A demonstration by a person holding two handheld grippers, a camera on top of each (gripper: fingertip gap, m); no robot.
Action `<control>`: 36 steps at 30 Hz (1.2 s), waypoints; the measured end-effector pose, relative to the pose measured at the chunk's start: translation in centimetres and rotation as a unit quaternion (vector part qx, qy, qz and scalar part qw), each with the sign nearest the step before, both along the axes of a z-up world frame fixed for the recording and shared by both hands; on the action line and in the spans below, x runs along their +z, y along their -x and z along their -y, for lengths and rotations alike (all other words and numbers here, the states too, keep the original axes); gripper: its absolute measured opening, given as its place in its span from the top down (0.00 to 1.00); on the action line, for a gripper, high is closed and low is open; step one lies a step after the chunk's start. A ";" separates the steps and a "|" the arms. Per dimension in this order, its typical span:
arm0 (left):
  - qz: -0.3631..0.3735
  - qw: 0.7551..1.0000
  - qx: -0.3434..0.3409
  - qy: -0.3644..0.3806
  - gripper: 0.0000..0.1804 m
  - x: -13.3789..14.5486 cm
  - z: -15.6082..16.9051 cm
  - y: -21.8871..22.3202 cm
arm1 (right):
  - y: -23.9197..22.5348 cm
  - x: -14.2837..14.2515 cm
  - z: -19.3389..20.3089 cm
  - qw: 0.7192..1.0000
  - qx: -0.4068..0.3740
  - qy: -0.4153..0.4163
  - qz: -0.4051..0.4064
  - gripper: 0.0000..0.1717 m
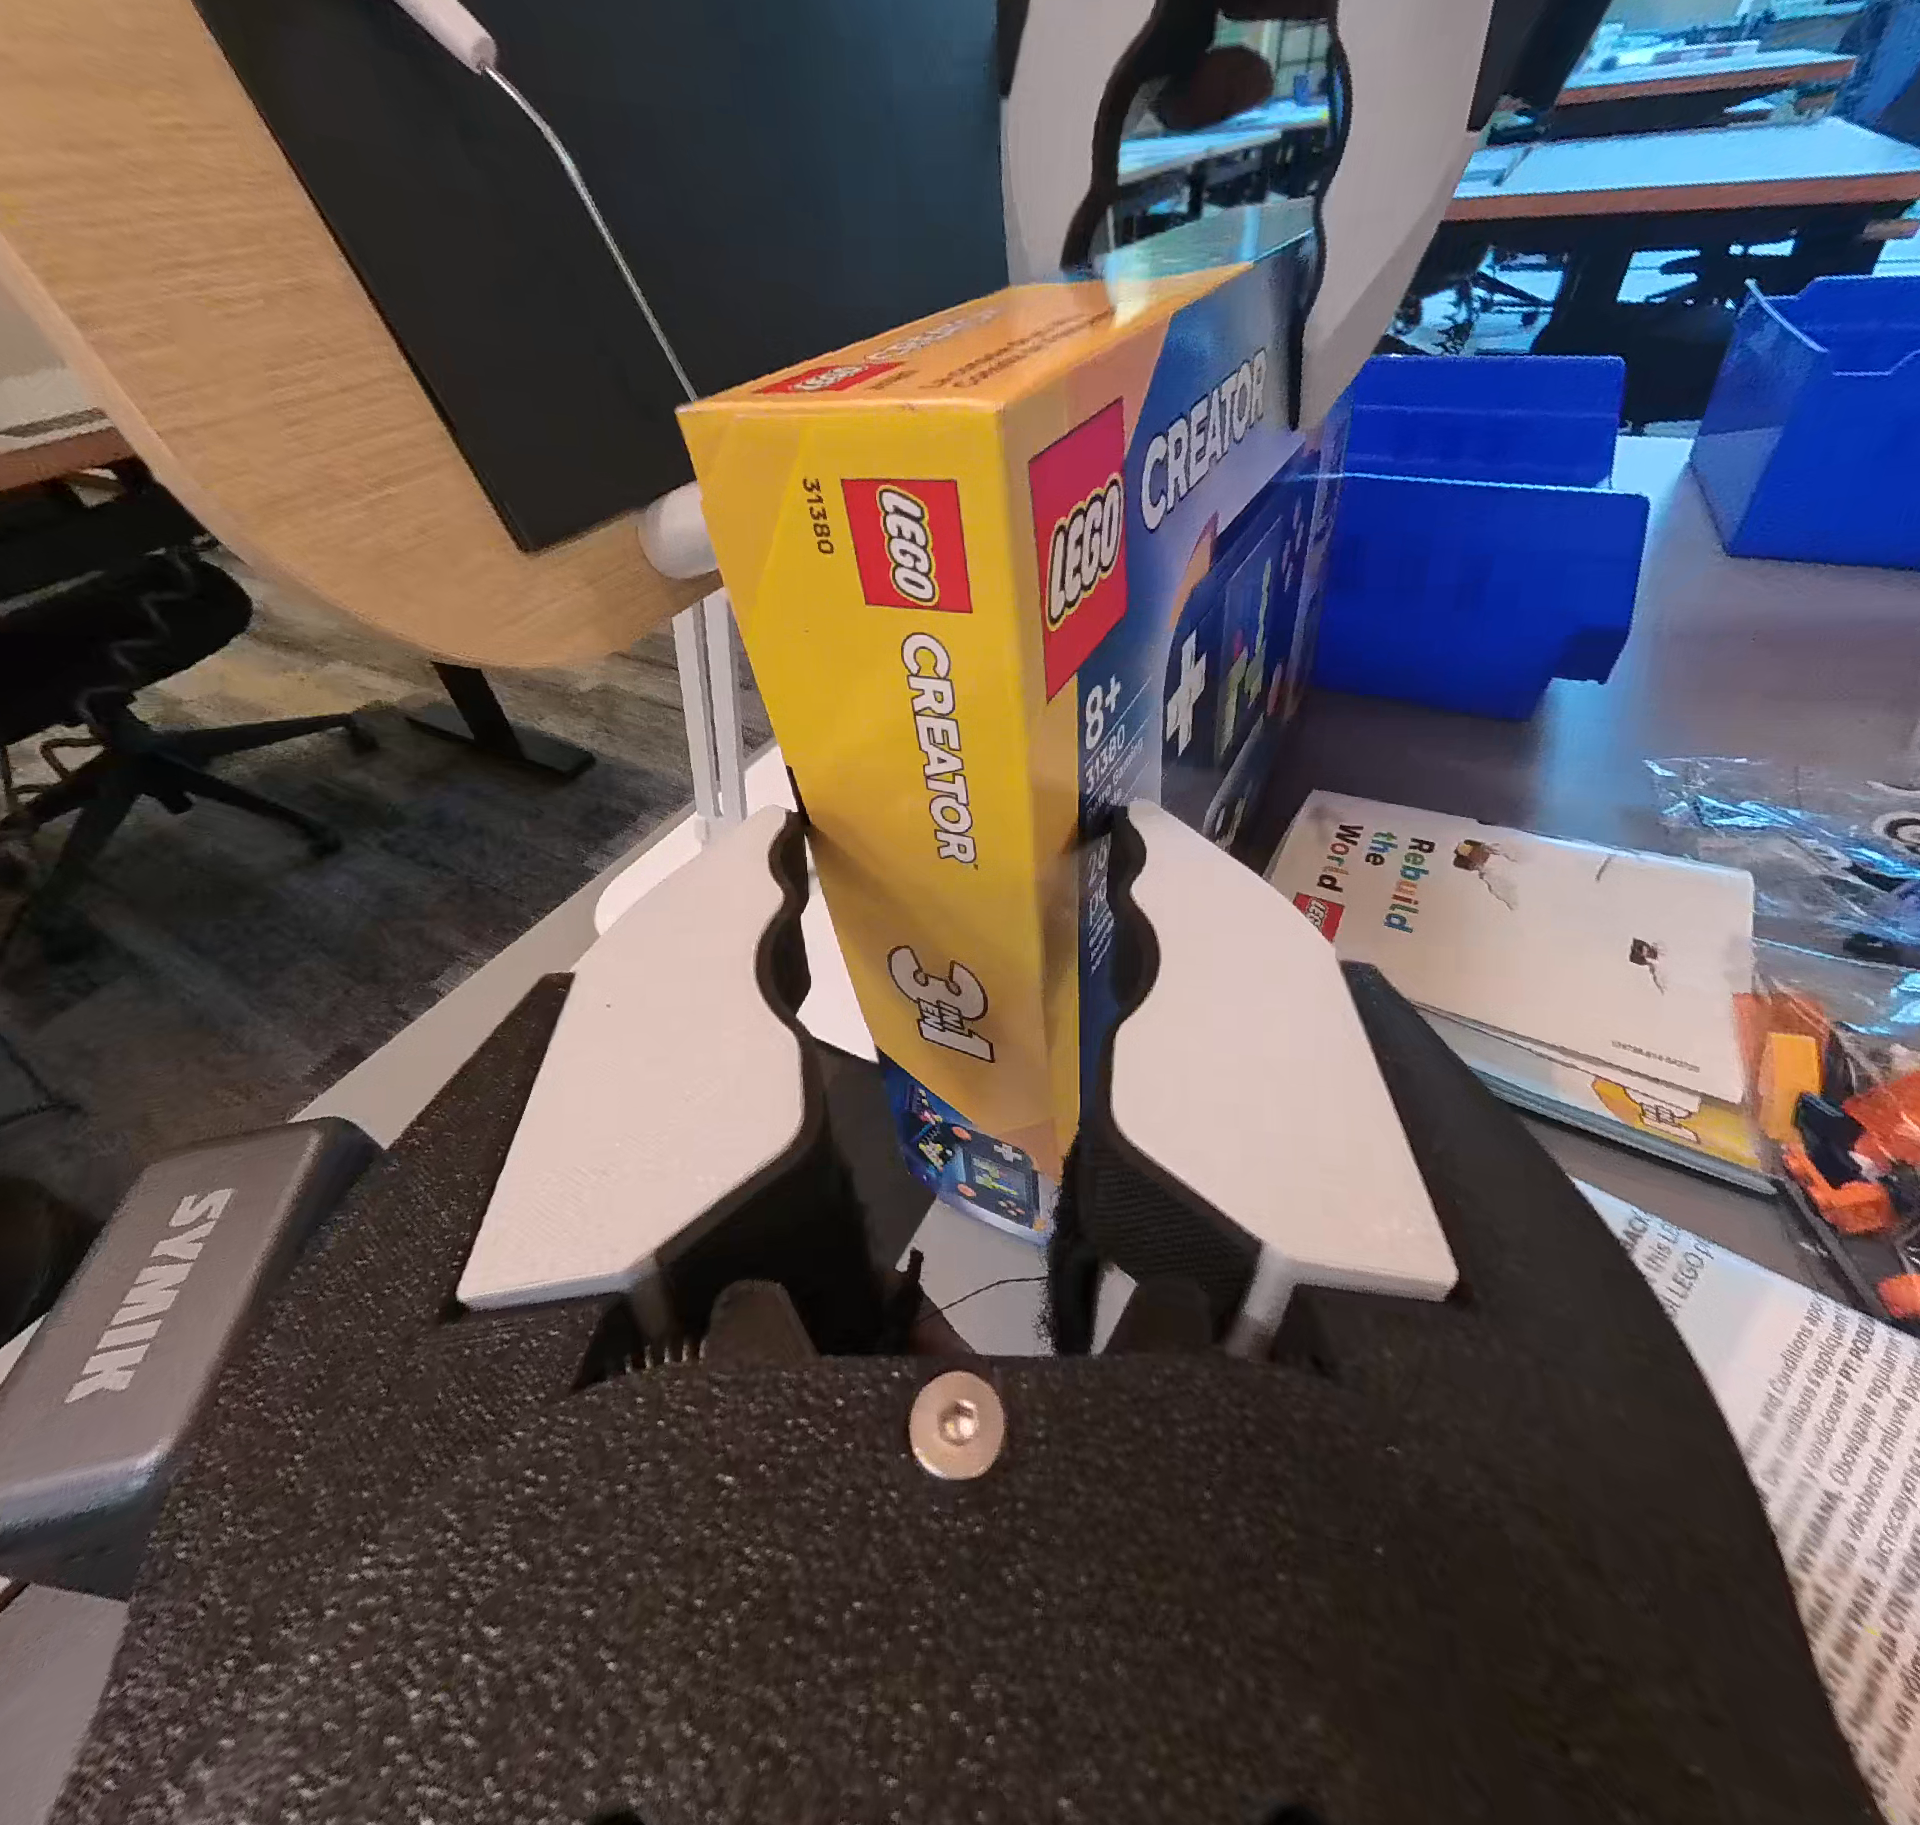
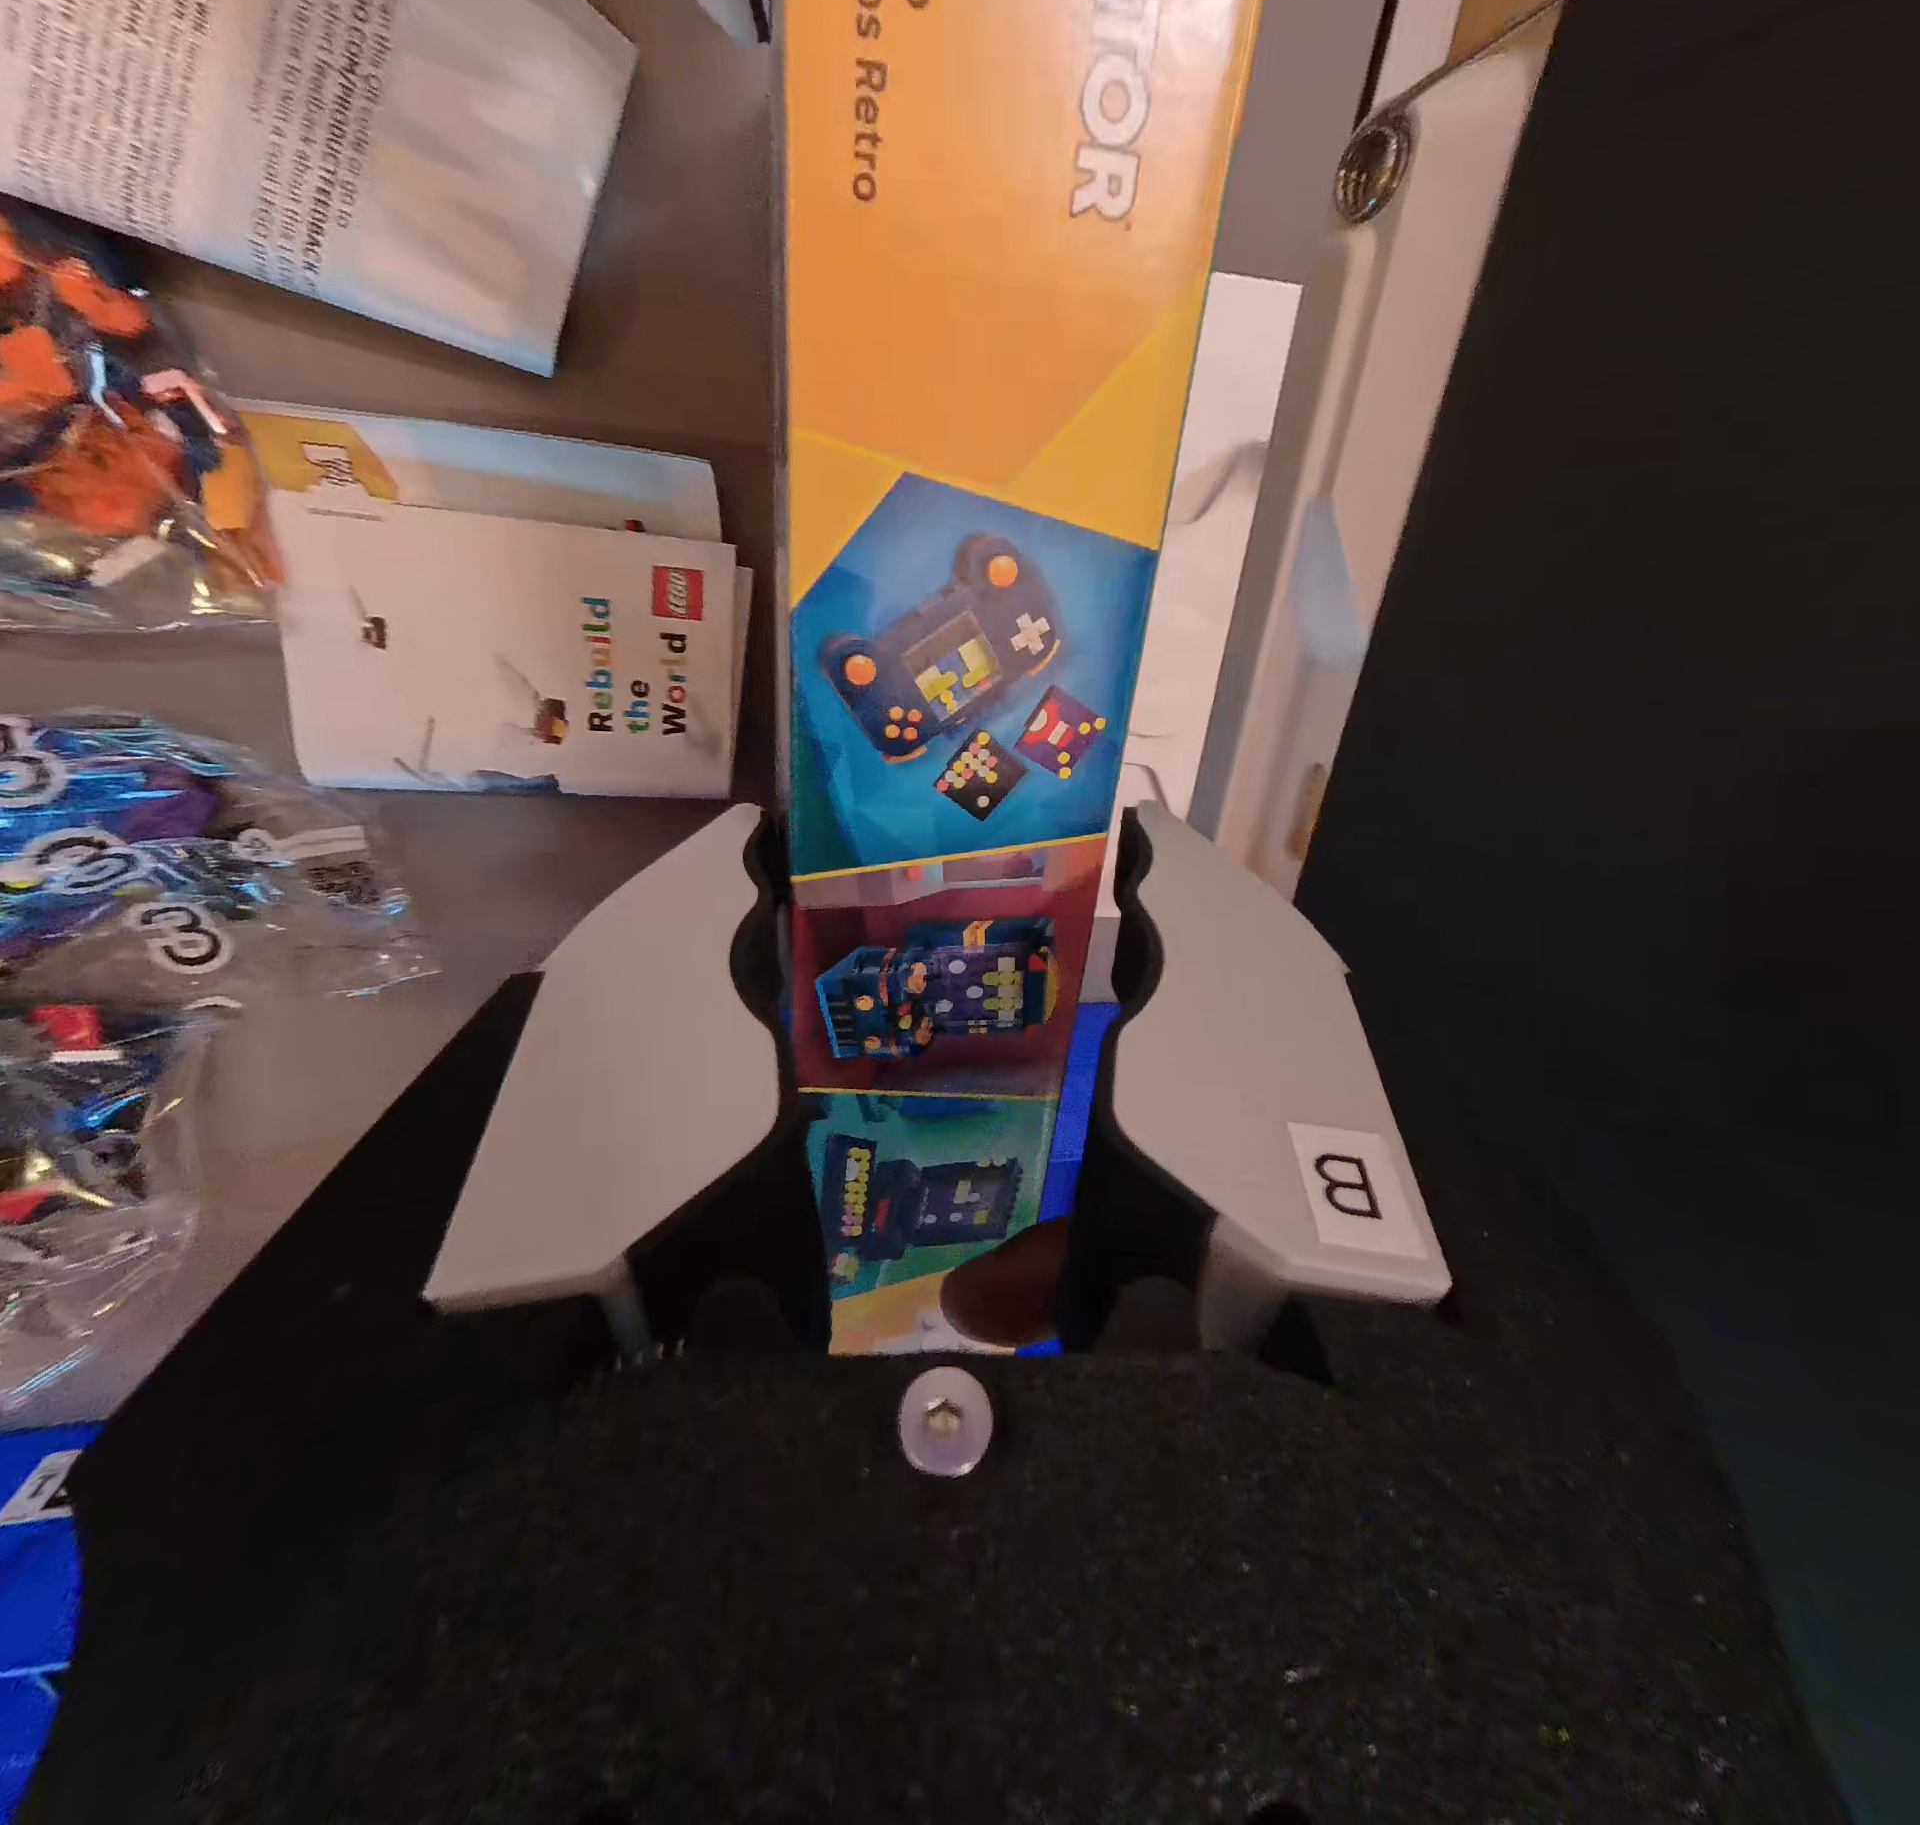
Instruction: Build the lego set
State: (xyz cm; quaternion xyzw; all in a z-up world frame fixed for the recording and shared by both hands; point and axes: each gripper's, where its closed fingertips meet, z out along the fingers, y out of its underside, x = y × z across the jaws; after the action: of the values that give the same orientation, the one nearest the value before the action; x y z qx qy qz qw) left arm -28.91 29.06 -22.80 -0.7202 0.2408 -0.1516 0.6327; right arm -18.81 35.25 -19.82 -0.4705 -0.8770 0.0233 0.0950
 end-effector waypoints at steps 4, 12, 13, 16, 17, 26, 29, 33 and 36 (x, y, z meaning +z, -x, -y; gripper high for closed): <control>-0.001 1.000 0.021 -0.018 0.69 0.1 -0.3 0.2 | 0.3 0.3 -0.5 0.999 -0.001 -0.031 -0.015 0.65; -0.015 0.999 0.028 -0.033 0.68 -0.1 0.3 -0.1 | 0.3 0.5 -0.2 0.998 -0.001 -0.044 -0.043 0.59; -0.019 0.999 0.031 -0.030 0.67 -0.2 0.4 0.0 | 0.4 0.6 -0.2 0.998 -0.007 -0.042 -0.049 0.57; -0.017 0.999 0.034 -0.028 0.58 0.5 1.1 0.0 | 0.2 1.5 0.4 0.996 -0.035 -0.020 -0.073 0.43; -0.015 0.999 0.036 -0.030 0.54 1.0 1.4 -0.1 | 0.1 2.0 0.6 0.995 -0.047 -0.012 -0.085 0.38; -0.049 0.999 0.021 -0.006 0.19 8.1 9.3 -3.4 | -5.2 11.7 10.3 0.924 -0.080 0.084 -0.365 0.14; -0.089 0.996 0.009 -0.007 0.20 10.2 13.9 -6.4 | -9.1 12.7 16.1 0.884 -0.084 0.111 -0.447 0.15; -0.121 0.991 0.023 0.060 0.25 8.3 20.0 -9.2 | -12.9 8.4 23.4 0.873 -0.107 0.143 -0.454 0.16; -0.095 0.991 0.015 0.098 0.26 5.2 23.5 -11.1 | -13.9 3.0 28.2 0.895 -0.111 0.180 -0.393 0.14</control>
State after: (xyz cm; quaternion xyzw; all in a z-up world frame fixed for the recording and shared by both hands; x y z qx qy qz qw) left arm -17.77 5.54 -17.61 -0.7936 0.2726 -0.0961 0.5353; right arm -4.86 7.03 -16.78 -0.5263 -0.6912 0.3529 0.3476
